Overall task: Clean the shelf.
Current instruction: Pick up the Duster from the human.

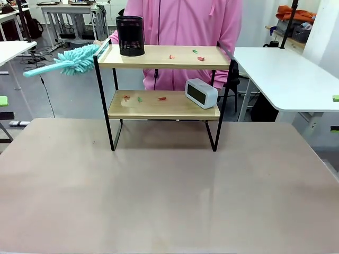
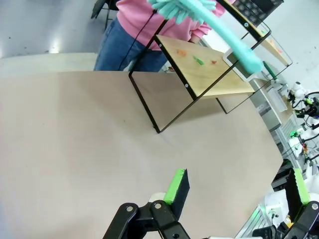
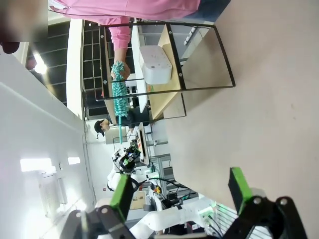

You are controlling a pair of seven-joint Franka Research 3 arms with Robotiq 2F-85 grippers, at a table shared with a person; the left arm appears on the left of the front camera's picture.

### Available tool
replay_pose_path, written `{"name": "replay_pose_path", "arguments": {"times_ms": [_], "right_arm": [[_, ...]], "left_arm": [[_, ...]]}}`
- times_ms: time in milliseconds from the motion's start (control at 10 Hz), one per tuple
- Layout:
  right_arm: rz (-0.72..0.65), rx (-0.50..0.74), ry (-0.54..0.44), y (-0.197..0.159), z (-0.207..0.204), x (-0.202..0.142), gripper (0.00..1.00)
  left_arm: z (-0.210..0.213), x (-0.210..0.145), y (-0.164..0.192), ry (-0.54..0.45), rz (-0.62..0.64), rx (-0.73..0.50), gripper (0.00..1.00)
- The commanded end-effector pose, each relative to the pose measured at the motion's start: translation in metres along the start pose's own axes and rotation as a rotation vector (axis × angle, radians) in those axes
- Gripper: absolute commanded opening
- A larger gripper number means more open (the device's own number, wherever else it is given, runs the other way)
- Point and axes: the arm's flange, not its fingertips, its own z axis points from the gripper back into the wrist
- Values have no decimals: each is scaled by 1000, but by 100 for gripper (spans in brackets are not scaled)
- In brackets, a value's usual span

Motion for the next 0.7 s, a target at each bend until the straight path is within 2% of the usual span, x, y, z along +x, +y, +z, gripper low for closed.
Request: {"name": "replay_pose_path", "arguments": {"times_ms": [0,200,300,500,600], "right_arm": [[15,14,-5,1,-1,2,100],[15,14,-5,1,-1,2,100],[15,14,-5,1,-1,2,100],[15,14,-5,1,-1,2,100],[15,14,-5,1,-1,2,100]], "left_arm": [[6,29,5,-3,120,-97,100],[8,101,21,-64,336,-201,100],[-7,133,26,-53,354,-176,100],[-40,179,40,50,445,-266,100],[-56,188,44,130,512,-166,100]]}}
